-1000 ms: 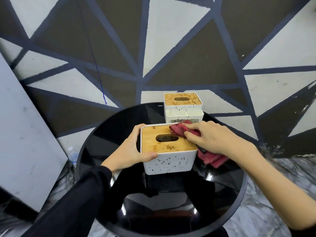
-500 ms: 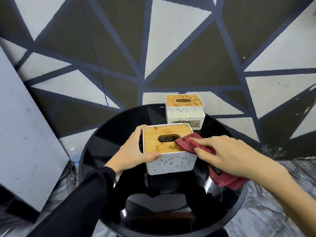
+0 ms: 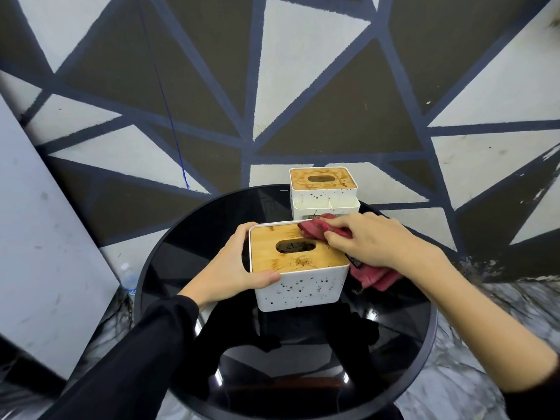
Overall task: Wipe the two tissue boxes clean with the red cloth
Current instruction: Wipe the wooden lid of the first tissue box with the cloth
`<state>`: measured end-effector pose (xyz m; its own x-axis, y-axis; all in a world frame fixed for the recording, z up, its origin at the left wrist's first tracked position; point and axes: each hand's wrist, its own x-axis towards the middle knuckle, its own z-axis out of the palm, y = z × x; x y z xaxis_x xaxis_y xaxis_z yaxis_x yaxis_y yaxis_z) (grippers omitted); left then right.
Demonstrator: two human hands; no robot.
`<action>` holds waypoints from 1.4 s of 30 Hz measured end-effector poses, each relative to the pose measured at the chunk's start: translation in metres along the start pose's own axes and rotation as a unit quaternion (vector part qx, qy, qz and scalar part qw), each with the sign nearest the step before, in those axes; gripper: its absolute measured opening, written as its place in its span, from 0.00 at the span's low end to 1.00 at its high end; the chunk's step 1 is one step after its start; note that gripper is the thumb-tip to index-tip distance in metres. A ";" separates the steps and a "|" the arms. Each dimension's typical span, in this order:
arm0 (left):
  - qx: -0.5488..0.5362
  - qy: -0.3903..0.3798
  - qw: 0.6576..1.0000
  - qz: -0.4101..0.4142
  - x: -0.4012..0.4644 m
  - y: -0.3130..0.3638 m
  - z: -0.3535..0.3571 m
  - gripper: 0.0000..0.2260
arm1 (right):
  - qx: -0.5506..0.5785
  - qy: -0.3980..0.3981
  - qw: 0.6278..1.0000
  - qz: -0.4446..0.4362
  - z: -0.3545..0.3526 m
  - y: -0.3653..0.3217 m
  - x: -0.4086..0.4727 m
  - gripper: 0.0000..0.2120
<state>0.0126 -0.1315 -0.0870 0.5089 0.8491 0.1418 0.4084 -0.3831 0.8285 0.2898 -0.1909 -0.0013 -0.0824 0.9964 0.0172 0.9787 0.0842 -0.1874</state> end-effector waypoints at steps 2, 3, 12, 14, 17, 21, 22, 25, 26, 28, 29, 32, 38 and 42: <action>0.000 0.007 1.000 0.002 0.000 -0.001 0.001 0.45 | 0.001 -0.003 1.000 -0.002 -0.001 0.001 0.003 0.22; 0.002 0.012 1.000 0.004 0.001 -0.003 0.002 0.45 | 0.003 -0.007 1.000 -0.004 -0.002 0.002 0.001 0.22; 0.003 0.016 1.000 0.013 0.001 -0.004 0.004 0.45 | -0.011 -0.014 1.000 -0.021 -0.003 0.002 -0.041 0.21; 0.005 0.016 1.000 0.014 0.001 -0.004 0.004 0.45 | -0.013 -0.017 1.000 -0.015 -0.003 -0.001 -0.057 0.21; -0.001 0.009 1.000 0.014 0.001 -0.004 0.003 0.43 | 0.001 -0.019 1.000 -0.005 -0.003 -0.004 -0.068 0.21; -0.002 0.000 1.000 0.008 0.001 -0.003 0.002 0.42 | -0.010 -0.031 0.999 0.000 -0.003 -0.006 -0.063 0.22; -0.001 0.001 1.000 0.008 0.001 -0.004 0.002 0.42 | -0.015 -0.036 0.999 0.000 -0.004 -0.006 -0.061 0.22; -0.002 0.003 1.000 0.005 0.001 -0.005 0.003 0.43 | -0.020 -0.039 0.999 0.001 -0.004 -0.003 -0.048 0.22; -0.001 0.004 1.000 0.006 0.001 -0.005 0.003 0.43 | -0.021 -0.035 0.999 0.002 -0.003 -0.003 -0.042 0.22; -0.002 0.002 1.000 0.006 0.001 -0.004 0.003 0.43 | -0.019 -0.023 1.000 0.006 0.001 -0.002 -0.024 0.22; -0.004 0.002 1.000 0.004 0.001 -0.003 0.003 0.43 | -0.016 -0.017 1.000 0.008 0.002 -0.002 -0.015 0.22; -0.007 0.013 1.000 -0.003 0.001 -0.003 0.005 0.43 | 0.001 -0.020 1.000 0.010 -0.001 -0.002 0.004 0.22; -0.001 0.021 1.000 -0.003 -0.001 -0.003 0.007 0.43 | 0.003 -0.034 0.999 0.002 -0.003 0.000 -0.009 0.22; 0.001 0.016 1.000 -0.001 -0.001 -0.002 0.007 0.44 | 0.000 -0.054 0.998 0.017 -0.006 -0.002 -0.037 0.23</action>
<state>0.0165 -0.1338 -0.0923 0.4837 0.8610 0.1573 0.4115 -0.3823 0.8273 0.2915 -0.2280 0.0042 -0.0688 0.9931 -0.0952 0.9814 0.0503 -0.1853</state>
